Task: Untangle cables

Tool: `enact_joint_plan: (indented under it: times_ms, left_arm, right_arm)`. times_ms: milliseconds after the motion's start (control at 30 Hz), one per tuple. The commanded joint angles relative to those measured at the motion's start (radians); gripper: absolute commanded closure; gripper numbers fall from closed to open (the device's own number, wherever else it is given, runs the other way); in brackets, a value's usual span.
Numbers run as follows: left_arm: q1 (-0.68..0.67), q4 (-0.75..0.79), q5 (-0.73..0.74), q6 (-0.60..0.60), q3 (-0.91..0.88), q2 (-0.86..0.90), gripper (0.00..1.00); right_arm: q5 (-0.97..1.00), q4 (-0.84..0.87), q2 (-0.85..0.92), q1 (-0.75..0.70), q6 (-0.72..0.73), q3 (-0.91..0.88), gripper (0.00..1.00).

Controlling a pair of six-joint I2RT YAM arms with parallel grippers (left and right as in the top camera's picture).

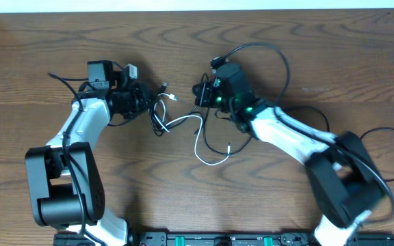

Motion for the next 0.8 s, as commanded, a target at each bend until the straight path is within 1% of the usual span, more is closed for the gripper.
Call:
enact_joint_plan:
  times_ms: [0, 100, 267, 467, 600, 767]
  left_arm:
    - [0.026, -0.005, -0.019, 0.016, -0.010, -0.022, 0.92]
    - [0.040, -0.008, -0.027, -0.006, -0.010, -0.022, 0.92]
    - [0.065, -0.047, -0.148, -0.098, -0.010, -0.022, 0.92]
    - [0.107, -0.089, -0.223, -0.166, -0.010, -0.022, 0.92]
    - [0.126, -0.096, -0.228, -0.168, -0.010, -0.022, 0.92]
    - [0.125, -0.095, -0.230, -0.168, -0.011, -0.022, 0.92]
  right_arm:
    - [0.051, -0.055, -0.114, -0.032, -0.171, 0.011, 0.99]
    - [0.051, -0.123, -0.196, -0.058, -0.202, 0.011, 0.99]
    - [0.051, -0.207, -0.328, -0.107, -0.236, 0.011, 0.99]
    - [0.080, -0.312, -0.481, -0.160, -0.282, 0.011, 0.99]
    - [0.176, -0.394, -0.571, -0.184, -0.314, 0.011, 0.99]
    - [0.373, -0.501, -0.643, -0.189, -0.357, 0.011, 0.99]
